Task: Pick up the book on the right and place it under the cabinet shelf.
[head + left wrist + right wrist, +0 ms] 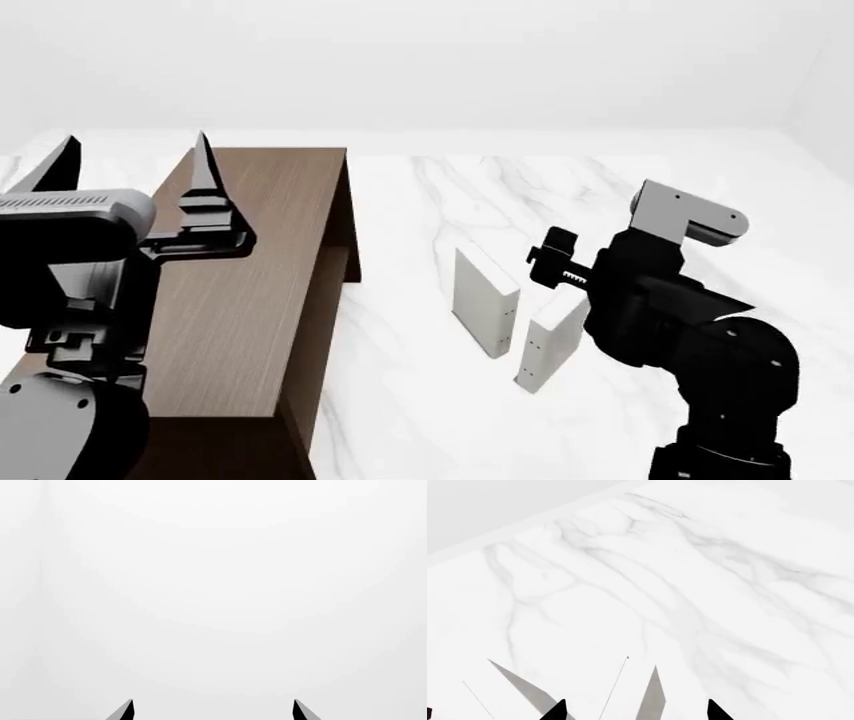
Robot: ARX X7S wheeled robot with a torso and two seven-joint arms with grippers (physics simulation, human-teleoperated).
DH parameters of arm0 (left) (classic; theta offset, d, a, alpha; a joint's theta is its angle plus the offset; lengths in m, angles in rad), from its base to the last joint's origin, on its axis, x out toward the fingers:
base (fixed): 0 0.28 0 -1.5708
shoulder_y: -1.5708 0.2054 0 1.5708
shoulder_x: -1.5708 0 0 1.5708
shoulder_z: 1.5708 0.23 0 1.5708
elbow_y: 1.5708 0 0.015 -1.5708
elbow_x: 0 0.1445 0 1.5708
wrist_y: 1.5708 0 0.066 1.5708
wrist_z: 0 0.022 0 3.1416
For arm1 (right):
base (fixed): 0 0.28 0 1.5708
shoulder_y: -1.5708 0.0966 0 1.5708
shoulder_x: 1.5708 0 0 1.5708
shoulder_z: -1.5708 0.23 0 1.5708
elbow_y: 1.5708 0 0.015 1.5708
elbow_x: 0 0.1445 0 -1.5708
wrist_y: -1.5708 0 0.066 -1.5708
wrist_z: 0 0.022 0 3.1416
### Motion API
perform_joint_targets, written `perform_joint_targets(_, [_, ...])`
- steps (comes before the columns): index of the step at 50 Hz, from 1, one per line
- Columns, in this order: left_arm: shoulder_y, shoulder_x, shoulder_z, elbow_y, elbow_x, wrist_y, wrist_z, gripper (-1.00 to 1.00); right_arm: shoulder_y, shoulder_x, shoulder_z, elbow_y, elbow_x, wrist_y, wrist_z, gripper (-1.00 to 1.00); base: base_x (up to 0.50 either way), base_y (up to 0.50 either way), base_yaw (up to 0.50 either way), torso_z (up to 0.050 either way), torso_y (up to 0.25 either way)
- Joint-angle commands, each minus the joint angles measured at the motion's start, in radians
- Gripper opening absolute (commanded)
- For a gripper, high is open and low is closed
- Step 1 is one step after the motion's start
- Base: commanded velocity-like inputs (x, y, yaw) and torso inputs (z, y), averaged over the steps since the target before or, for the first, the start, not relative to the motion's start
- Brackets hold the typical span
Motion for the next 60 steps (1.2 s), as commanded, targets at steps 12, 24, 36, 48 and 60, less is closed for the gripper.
perform_joint_targets(12, [0.008, -0.007, 0.006, -0.011, 0.000, 0.016, -0.003, 1.00, -0.006, -0.002, -0.056, 0.072, -0.041, -0.086, -0.055, 1.00, 0.00, 0.00, 0.00, 0.000, 0.000])
perform_joint_targets(24, [0.012, -0.015, -0.011, 0.000, -0.013, 0.013, -0.009, 1.00, -0.014, -0.004, -0.099, 0.109, -0.077, -0.143, -0.086, 1.00, 0.00, 0.00, 0.00, 0.000, 0.000])
perform_joint_targets(36, [0.015, -0.023, -0.017, 0.007, -0.021, 0.008, -0.014, 1.00, -0.019, -0.003, -0.125, 0.158, -0.106, -0.197, -0.114, 1.00, 0.00, 0.00, 0.00, 0.000, 0.000])
perform_joint_targets(48, [0.027, -0.023, -0.011, -0.008, -0.015, 0.030, -0.011, 1.00, -0.025, 0.005, -0.138, 0.190, -0.119, -0.231, -0.131, 1.00, 0.00, 0.00, 0.00, 0.000, 0.000])
perform_joint_targets(60, [0.035, -0.027, -0.017, -0.017, -0.018, 0.043, -0.009, 1.00, -0.020, 0.006, -0.159, 0.234, -0.126, -0.265, -0.142, 1.00, 0.00, 0.00, 0.00, 0.000, 0.000])
